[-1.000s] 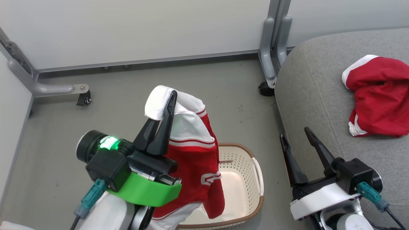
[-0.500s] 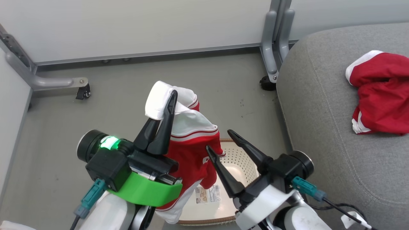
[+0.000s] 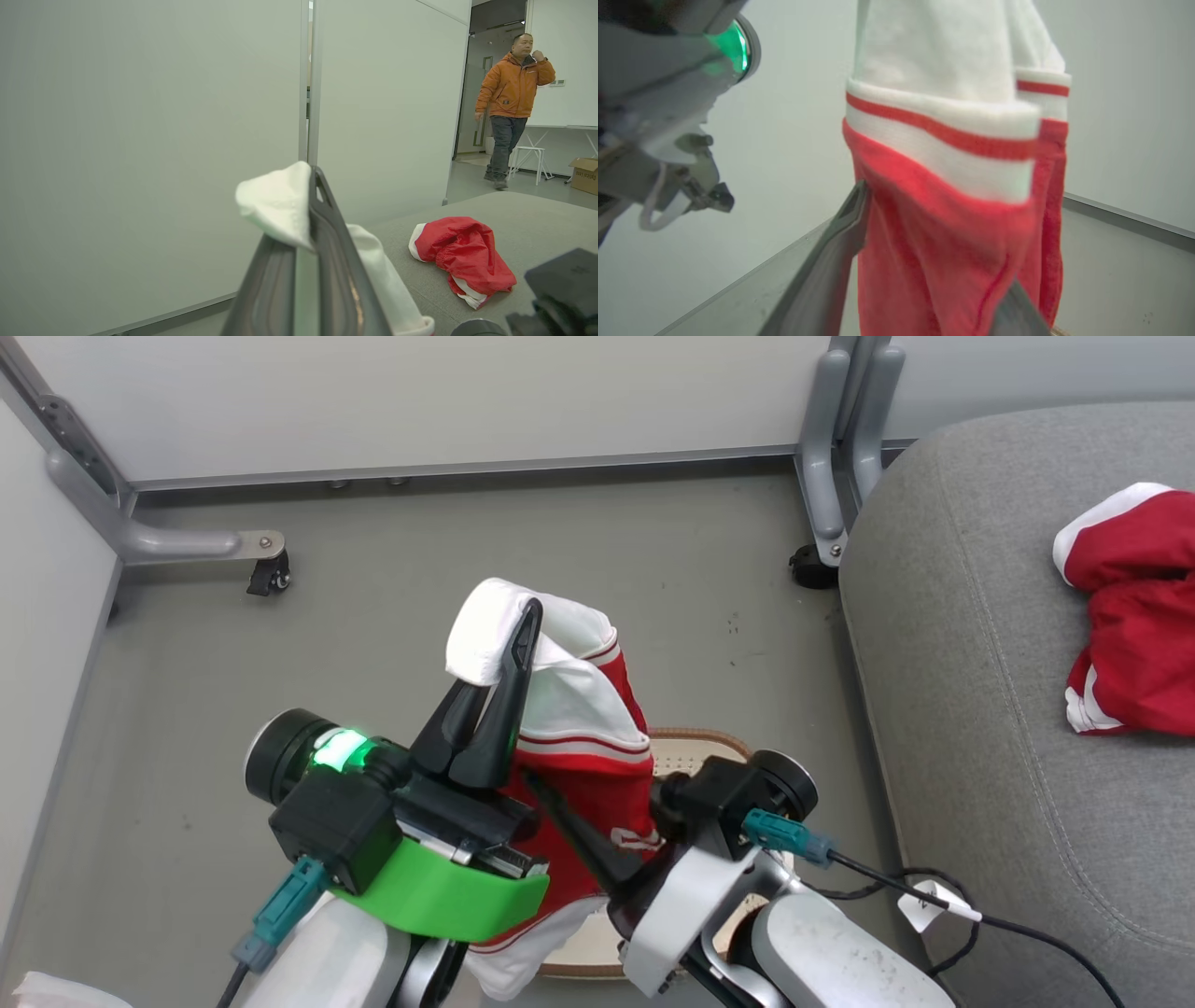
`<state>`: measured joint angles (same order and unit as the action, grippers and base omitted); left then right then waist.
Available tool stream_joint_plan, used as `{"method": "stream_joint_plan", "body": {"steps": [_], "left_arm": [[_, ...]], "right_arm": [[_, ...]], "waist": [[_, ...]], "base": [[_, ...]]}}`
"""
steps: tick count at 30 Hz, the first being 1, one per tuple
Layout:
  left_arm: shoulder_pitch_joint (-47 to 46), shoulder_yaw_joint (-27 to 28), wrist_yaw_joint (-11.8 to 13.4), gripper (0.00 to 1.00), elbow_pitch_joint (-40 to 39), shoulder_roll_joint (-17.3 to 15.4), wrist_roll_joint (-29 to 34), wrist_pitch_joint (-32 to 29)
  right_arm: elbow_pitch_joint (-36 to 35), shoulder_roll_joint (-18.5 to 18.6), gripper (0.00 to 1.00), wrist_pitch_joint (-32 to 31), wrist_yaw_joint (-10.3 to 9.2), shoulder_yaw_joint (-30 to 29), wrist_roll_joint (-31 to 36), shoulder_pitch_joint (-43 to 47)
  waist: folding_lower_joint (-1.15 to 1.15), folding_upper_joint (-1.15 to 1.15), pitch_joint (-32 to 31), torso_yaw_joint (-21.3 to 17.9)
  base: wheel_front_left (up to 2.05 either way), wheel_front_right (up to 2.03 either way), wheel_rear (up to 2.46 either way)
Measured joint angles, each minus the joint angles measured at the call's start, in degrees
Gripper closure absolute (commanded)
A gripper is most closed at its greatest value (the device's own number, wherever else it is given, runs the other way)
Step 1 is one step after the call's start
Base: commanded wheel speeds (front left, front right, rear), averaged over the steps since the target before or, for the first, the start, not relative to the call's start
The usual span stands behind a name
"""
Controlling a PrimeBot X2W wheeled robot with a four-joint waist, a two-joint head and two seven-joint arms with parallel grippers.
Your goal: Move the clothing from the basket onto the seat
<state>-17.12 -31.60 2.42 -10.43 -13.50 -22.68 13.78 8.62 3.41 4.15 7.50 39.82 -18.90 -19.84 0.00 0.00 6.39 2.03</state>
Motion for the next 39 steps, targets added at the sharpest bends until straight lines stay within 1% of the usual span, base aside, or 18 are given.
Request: {"method": "stream_joint_plan", "body": {"steps": [11,12,13,14,15,22,27,33,39], "left_arm": [[0.0,0.0,-0.1,1.00,0.7,0.0,-0.4,0.4],[0.0,-0.1,-0.1,0.72,0.7,0.0,-0.4,0.4],[0.0,-0.1,0.0,0.50,0.7,0.0,-0.4,0.4],[0.0,0.0,0.3,0.10,0.8,0.0,-0.4,0.4],[0.0,0.0,0.5,0.00,0.9,0.0,-0.4,0.4],[0.0,-0.4,1.1,0.00,1.2,-0.4,0.9,0.4],[0.8,-2.0,1.0,0.00,1.8,-2.0,2.2,-0.3],[3.6,-5.6,-0.3,0.00,3.4,-3.5,2.8,-2.1],[5.0,-9.0,-1.5,0.00,4.9,-3.7,3.2,-3.8]], "right_arm": [[3.0,-0.2,1.00,2.0,0.00,1.0,-1.6,-2.2],[3.0,-0.2,1.00,2.0,0.00,1.1,-1.6,-2.3],[3.1,-0.2,1.00,2.1,0.00,1.0,-1.7,-2.4],[3.3,-0.2,1.00,2.4,0.00,0.8,-1.7,-2.6],[3.4,-0.2,1.00,2.5,0.00,0.7,-1.7,-2.7],[4.6,0.0,1.00,4.4,0.00,-2.1,-0.9,-3.7],[6.1,0.0,1.00,5.5,0.00,-3.9,-0.1,-5.0],[7.6,0.2,1.00,6.0,0.00,-5.3,0.2,-6.2],[8.7,0.5,1.00,6.5,0.00,-6.5,0.3,-6.3]], "waist": [[0.00,0.00,0.3,0.2],[0.00,0.00,0.3,0.2],[0.00,0.00,0.3,0.2],[0.00,0.00,0.3,0.2],[0.00,0.00,0.3,0.2],[0.00,0.00,0.5,0.4],[0.00,0.00,0.3,0.5],[0.00,0.00,-0.3,0.8],[0.00,0.00,-0.8,1.5]], "base": [[0.00,0.00,0.00],[0.00,0.00,0.00],[0.00,0.00,0.00],[0.00,0.00,0.00],[0.00,0.00,0.00],[0.00,0.00,0.00],[0.00,0.00,0.00],[0.00,0.00,0.00],[0.00,0.00,0.00]]}}
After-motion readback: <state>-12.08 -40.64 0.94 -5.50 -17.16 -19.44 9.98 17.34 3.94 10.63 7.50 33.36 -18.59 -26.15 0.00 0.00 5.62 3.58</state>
